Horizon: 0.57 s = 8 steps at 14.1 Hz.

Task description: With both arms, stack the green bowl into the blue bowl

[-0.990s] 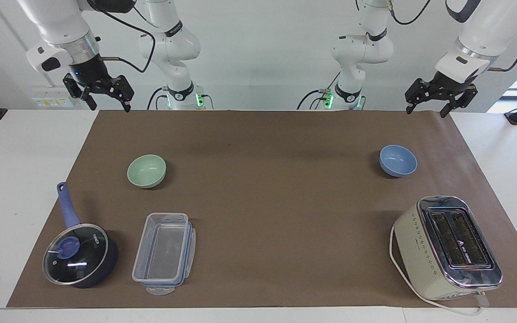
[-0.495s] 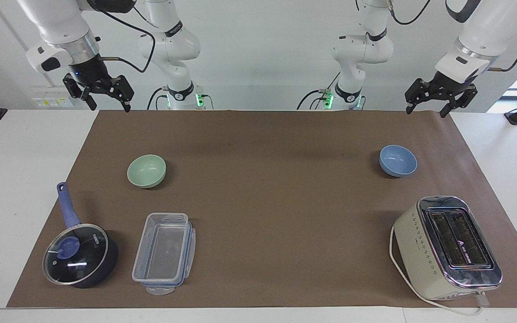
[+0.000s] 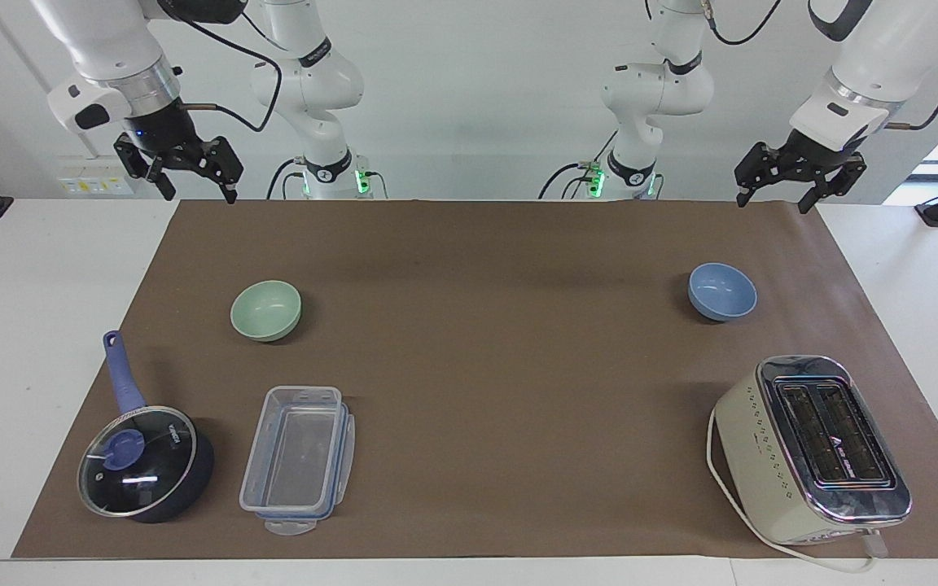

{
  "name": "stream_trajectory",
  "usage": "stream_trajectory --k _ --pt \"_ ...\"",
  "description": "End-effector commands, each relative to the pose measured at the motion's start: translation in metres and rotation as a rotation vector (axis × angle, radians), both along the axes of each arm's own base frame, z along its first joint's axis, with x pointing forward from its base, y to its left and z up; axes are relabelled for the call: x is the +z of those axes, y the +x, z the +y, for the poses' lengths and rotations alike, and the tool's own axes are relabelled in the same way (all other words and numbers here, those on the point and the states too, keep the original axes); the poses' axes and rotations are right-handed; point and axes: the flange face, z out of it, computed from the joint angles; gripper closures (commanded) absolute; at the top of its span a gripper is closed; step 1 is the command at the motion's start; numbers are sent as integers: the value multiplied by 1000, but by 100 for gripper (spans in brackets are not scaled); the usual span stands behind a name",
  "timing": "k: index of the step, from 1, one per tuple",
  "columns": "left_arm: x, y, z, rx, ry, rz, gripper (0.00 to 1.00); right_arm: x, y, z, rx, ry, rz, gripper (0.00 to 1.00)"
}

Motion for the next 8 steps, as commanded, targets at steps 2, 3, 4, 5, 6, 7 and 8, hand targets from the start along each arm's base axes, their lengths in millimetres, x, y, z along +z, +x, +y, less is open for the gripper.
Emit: stream_trajectory --k 2,3,4,5,6,7,8 --pt "-1 -9 -3 -9 0 -2 0 3 -4 -1 6 23 -10 0" --pt "-1 -9 -3 -6 0 1 0 3 -4 0 8 23 -10 0" --pt "-1 -9 -4 -6 0 -3 0 3 -4 0 8 23 -10 0" --pt "0 -8 -4 -4 -2 -8 0 2 -4 0 8 23 -9 0" --pt "0 -8 -3 -3 -3 -9 0 3 -4 0 8 23 -10 0" --pt "0 -8 -1 4 -4 -17 0 3 -4 0 8 23 -10 0" --pt "-3 -7 3 10 -7 -23 0 3 -4 0 8 23 -10 0"
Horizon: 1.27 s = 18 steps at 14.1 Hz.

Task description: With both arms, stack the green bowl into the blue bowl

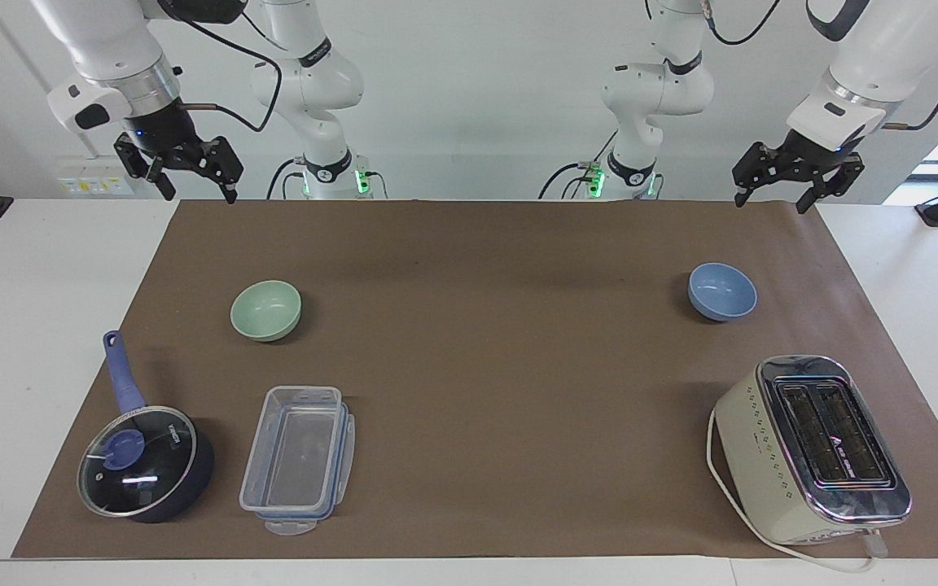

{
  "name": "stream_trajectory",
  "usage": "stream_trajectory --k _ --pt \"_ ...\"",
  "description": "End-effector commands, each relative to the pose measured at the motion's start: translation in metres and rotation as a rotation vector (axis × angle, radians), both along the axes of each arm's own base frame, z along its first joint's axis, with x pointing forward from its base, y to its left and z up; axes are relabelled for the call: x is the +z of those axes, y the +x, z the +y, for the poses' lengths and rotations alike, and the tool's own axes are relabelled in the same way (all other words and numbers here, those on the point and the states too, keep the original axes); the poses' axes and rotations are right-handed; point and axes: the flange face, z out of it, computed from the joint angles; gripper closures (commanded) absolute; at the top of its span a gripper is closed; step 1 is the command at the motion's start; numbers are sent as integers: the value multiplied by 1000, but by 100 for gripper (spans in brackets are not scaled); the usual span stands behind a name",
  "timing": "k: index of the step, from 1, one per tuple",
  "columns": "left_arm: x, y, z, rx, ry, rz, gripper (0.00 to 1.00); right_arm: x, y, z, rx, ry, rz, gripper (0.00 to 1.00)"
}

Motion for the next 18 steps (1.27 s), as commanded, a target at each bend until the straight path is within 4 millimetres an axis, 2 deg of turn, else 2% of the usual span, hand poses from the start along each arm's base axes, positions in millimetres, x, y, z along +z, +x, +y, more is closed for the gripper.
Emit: stream_trajectory --k 1,6,10,11,12,14,18 --pt "-6 -8 8 20 -8 -26 0 3 -4 0 8 23 -10 0" --pt "-53 -4 47 73 -10 -21 0 3 -4 0 8 23 -10 0" --pt "-83 -4 75 84 -10 -41 0 3 -4 0 8 23 -10 0" --pt "-89 -5 90 86 -9 -50 0 3 -4 -1 6 23 -10 0" --pt "-96 -6 97 70 -9 -51 0 3 -4 0 8 23 -10 0" --pt "-111 -6 104 68 -8 -59 0 3 -4 -1 6 23 -10 0" --pt "-147 -7 107 59 -13 -74 0 3 -4 0 8 23 -10 0"
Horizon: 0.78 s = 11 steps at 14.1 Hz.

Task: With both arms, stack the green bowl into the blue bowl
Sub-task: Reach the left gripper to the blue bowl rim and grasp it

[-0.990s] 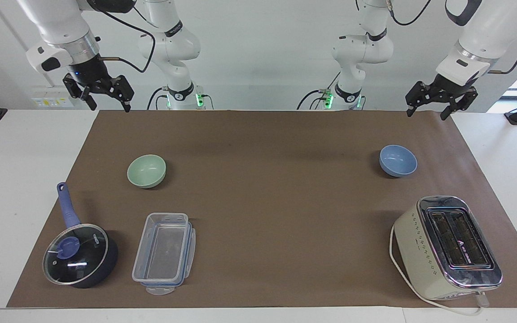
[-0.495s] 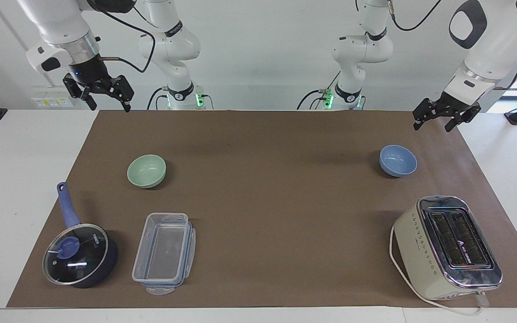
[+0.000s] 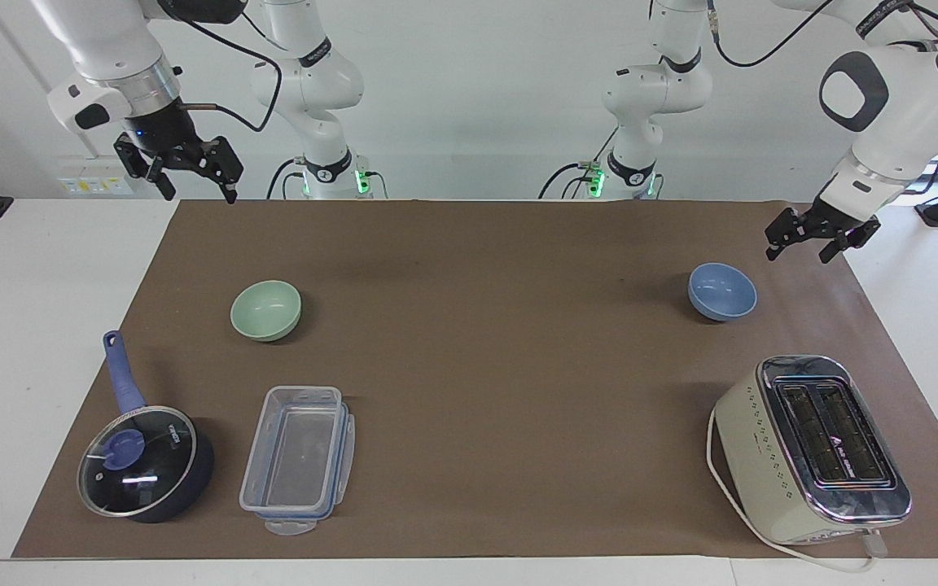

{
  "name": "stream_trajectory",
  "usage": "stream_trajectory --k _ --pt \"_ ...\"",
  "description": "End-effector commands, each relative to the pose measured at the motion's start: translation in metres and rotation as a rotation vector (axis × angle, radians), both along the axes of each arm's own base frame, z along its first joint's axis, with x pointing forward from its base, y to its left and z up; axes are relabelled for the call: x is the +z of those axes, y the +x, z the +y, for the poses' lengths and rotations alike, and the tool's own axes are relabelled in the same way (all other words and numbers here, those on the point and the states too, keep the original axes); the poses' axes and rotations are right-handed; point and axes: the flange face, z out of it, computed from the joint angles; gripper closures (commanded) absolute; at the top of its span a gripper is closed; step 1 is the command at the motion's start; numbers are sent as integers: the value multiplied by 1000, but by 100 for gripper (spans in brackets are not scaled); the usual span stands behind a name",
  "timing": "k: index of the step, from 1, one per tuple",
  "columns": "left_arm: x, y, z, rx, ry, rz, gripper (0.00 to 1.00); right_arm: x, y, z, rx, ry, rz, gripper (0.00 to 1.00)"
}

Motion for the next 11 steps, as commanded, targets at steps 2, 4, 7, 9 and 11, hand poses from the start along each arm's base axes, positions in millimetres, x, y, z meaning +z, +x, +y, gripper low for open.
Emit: stream_trajectory --k 2,4,7,9,11 --pt "-41 -13 6 -12 -12 -48 0 3 -4 -1 6 23 -10 0" --pt "-66 -16 6 -23 -16 -59 0 3 -4 -1 6 23 -10 0" --pt "-101 -17 10 -40 -69 -53 0 3 -4 -1 6 23 -10 0" --pt "-119 -21 11 -63 -74 -42 0 3 -4 0 8 23 -10 0" --pt "-136 -24 10 -63 -70 -38 0 3 -4 0 8 23 -10 0"
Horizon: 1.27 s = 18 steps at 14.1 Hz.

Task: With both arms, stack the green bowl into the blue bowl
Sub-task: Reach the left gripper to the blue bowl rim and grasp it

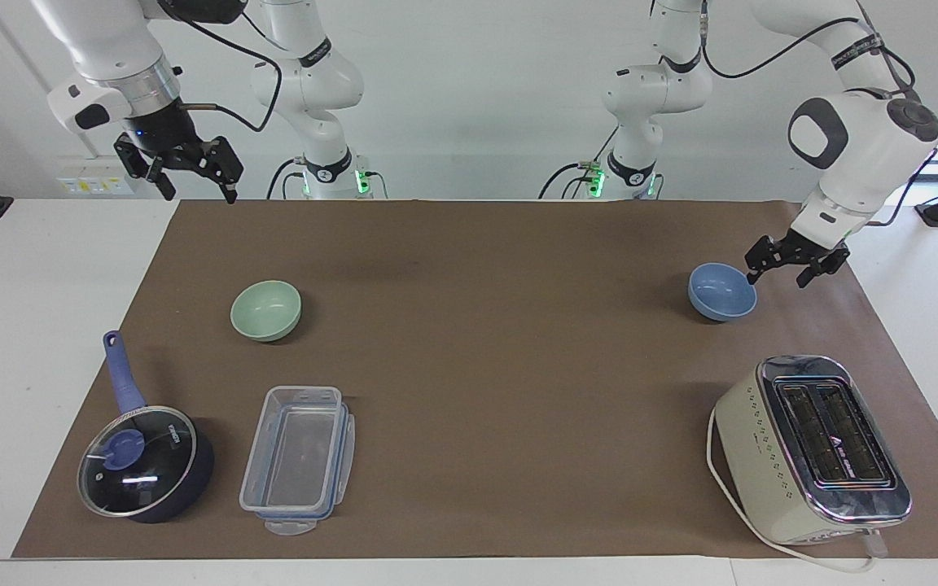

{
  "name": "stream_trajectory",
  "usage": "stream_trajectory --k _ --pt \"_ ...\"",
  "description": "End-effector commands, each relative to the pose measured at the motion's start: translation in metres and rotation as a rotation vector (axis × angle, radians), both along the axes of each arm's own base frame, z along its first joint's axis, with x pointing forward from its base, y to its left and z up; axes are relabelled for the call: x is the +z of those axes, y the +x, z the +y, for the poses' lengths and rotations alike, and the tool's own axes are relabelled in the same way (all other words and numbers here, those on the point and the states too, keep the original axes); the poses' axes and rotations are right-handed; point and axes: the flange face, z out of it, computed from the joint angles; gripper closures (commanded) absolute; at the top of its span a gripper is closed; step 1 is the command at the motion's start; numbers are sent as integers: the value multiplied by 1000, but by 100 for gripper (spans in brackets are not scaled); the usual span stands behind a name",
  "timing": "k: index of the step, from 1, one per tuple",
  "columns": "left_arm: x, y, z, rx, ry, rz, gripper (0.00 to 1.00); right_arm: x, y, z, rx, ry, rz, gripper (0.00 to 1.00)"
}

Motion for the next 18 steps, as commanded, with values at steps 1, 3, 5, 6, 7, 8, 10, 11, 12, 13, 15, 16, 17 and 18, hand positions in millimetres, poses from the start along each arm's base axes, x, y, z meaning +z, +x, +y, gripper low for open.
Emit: stream_trajectory --k 1,3,5,6,7,8,10,11,12,13,15,16,17,18 --pt "-20 -5 2 -15 -2 -23 0 3 -4 0 8 23 -10 0" --pt "-36 -7 16 -18 -3 -2 1 3 -4 0 8 23 -10 0" --pt "-48 -8 30 -10 -40 -4 3 3 -4 0 8 23 -10 0" --pt "-49 -10 36 2 -51 -7 4 3 -4 0 8 23 -10 0" --pt "-51 -11 36 4 -55 -2 5 3 -4 0 8 23 -10 0" --pt "-53 -13 35 3 -57 4 7 3 -4 0 8 23 -10 0" --pt "-56 -19 33 2 -61 15 11 3 -4 0 8 23 -10 0" --pt "-56 -20 33 3 -64 19 18 3 -4 -1 6 23 -10 0" --pt "-59 -24 33 4 -68 29 31 3 -4 -1 6 23 -10 0" --pt "-58 -26 33 5 -68 28 45 3 -4 0 8 23 -10 0" --pt "-57 -24 33 20 -79 10 70 3 -4 0 8 23 -10 0" --pt "-56 -22 35 38 -93 3 84 3 -4 0 8 23 -10 0" --pt "-56 -24 41 49 -94 2 100 3 -4 0 8 23 -10 0" --pt "-56 -24 44 55 -95 4 100 3 -4 -1 6 23 -10 0"
